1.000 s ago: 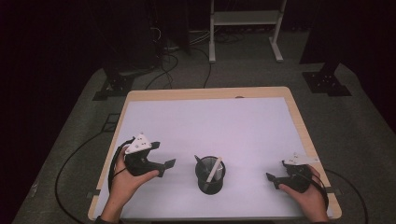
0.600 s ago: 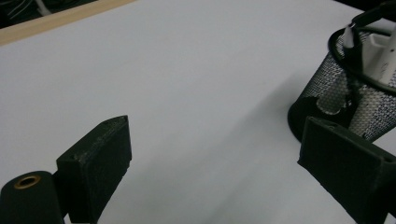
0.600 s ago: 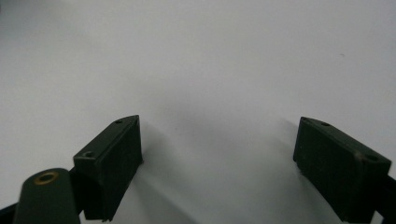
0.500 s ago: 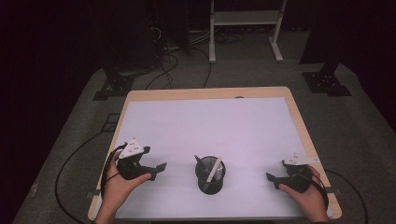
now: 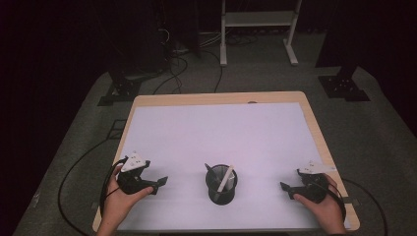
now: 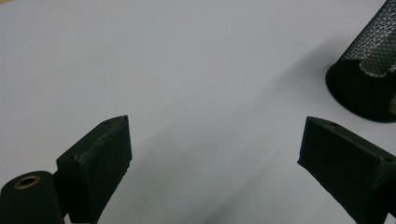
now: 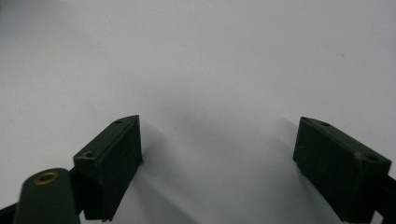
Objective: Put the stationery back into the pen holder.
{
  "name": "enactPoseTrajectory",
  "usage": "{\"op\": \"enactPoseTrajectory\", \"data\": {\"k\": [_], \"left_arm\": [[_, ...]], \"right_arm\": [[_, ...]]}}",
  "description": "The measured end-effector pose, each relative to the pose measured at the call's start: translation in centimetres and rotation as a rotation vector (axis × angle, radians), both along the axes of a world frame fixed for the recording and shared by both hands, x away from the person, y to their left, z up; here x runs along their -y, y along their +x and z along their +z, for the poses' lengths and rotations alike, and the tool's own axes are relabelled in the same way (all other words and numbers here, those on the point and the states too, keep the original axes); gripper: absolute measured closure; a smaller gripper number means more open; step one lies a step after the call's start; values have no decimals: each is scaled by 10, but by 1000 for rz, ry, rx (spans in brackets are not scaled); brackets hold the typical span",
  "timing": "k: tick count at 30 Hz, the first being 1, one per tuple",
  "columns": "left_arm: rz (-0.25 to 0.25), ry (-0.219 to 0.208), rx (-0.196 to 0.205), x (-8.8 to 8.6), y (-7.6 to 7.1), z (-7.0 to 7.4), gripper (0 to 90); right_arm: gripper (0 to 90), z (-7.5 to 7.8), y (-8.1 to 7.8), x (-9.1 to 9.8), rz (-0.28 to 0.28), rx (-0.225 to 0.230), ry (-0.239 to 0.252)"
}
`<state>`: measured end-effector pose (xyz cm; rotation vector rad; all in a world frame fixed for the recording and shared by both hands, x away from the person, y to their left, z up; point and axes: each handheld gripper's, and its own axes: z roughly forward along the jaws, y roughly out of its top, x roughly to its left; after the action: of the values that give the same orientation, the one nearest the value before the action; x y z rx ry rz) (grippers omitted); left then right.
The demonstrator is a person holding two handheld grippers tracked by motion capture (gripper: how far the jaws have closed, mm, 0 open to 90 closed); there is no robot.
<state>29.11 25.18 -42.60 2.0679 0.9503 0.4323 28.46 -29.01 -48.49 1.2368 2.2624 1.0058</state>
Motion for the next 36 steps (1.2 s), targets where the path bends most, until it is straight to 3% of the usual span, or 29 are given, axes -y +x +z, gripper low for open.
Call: {"op": "enactPoseTrajectory", "data": {"k": [11, 23, 36], "left_arm": [[46, 61, -28, -14, -3, -16, 87], [75, 87, -58, -25, -5, -30, 87], [100, 137, -59, -28, -6, -41, 86]], "right_arm": [[143, 0, 0, 0, 0, 0, 0], [143, 0, 0, 0, 0, 0, 0], [143, 0, 0, 0, 0, 0, -1]]}}
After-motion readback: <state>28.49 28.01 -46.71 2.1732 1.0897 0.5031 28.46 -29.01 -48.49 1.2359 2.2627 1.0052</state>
